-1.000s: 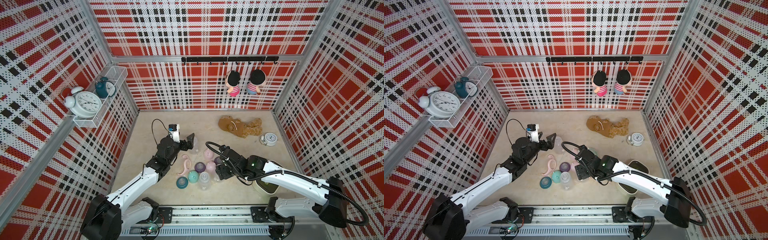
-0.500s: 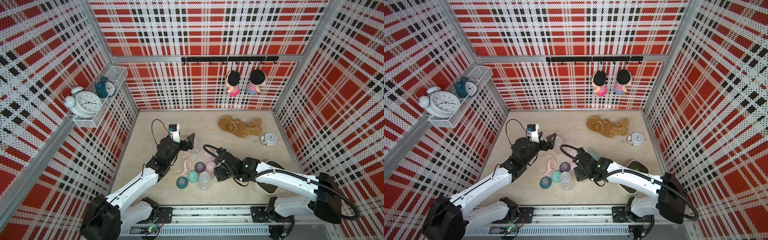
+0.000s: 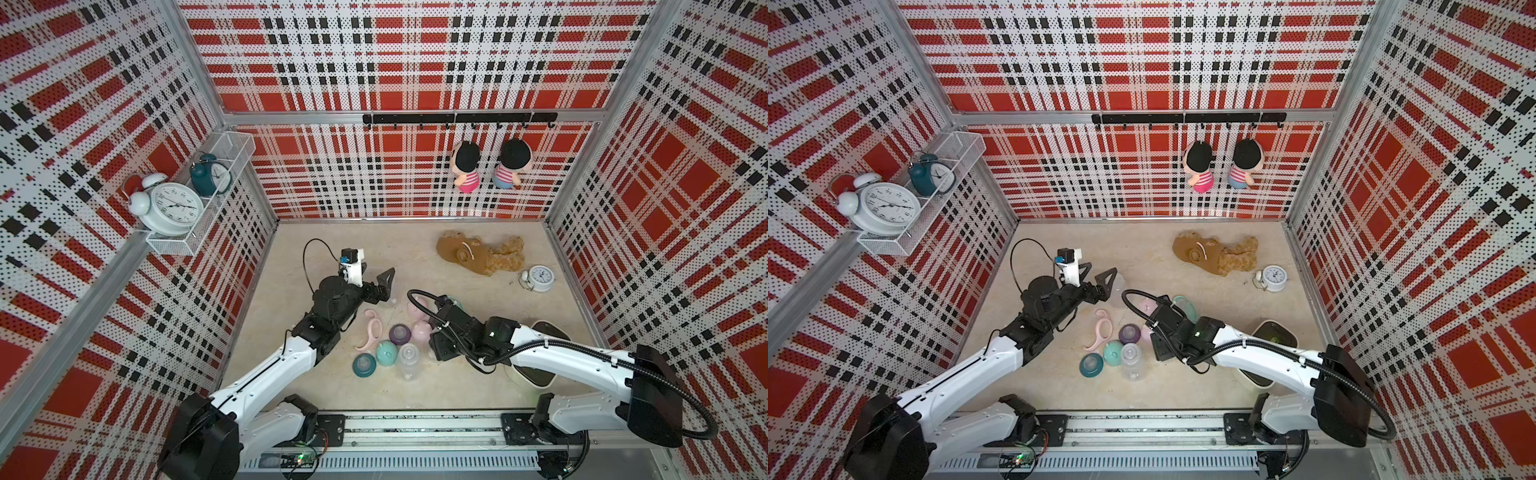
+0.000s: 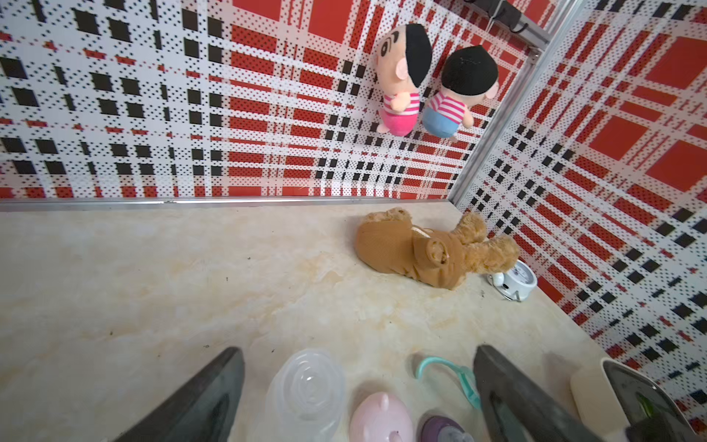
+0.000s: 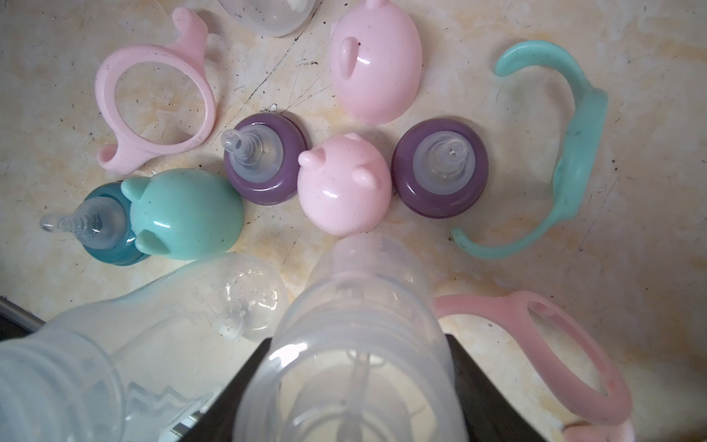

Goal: Assemble the baby bottles
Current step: Pick up the baby bottle from the center of the board.

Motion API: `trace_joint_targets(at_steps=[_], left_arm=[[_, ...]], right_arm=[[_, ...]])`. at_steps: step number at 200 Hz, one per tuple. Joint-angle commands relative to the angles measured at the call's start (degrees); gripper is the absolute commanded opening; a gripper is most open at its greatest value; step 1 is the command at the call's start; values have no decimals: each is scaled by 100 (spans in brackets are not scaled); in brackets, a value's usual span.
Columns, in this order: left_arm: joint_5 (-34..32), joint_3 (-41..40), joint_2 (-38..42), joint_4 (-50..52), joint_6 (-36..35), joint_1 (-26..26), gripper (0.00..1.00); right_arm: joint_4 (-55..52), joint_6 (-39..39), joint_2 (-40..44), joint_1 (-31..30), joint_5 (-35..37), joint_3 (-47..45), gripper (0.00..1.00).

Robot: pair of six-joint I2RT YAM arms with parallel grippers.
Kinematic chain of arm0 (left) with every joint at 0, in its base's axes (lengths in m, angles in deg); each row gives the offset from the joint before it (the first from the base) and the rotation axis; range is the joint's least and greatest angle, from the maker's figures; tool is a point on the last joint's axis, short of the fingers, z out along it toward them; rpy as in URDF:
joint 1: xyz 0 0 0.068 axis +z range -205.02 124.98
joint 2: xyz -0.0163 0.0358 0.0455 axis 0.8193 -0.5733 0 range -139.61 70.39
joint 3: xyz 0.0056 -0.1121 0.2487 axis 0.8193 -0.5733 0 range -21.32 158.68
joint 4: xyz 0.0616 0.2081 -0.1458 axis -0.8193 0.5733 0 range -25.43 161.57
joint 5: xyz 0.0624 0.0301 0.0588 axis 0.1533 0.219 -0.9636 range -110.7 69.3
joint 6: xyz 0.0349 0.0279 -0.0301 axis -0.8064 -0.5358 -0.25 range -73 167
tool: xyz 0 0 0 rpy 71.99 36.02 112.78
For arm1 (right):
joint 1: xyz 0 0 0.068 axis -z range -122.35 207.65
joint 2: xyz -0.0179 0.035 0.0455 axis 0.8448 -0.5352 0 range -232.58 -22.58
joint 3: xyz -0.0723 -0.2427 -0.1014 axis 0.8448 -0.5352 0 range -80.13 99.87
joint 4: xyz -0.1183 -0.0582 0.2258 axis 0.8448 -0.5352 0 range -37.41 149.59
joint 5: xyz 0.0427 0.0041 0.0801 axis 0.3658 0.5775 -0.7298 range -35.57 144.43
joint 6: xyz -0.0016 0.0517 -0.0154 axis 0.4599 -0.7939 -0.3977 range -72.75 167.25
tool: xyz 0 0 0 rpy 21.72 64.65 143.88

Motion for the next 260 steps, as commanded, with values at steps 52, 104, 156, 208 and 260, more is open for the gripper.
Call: trace_joint_targets(at_steps=[52,104,156,208,260], left_arm=[[1193,-102,-23,-596,-828,-399,94],[2158,-417,-132,-1163,-1584,-601,98],[2296,-484,-374,-1321,-2323,-984,97],[2389,-159,-1084,-1562,-2294,-1078,93],[2460,-223,-1332,-2349,-2069,-1082,93]], right_arm=[[-391,1088,723,906,-840,904,51],[-1005,1946,622,1764,-1725,1825,51],[-1380,2538,216,1960,-2370,2810,52],[-1442,2741,-270,1961,-2879,3397,52],[-1355,2774,-408,1961,-3124,3402,52]])
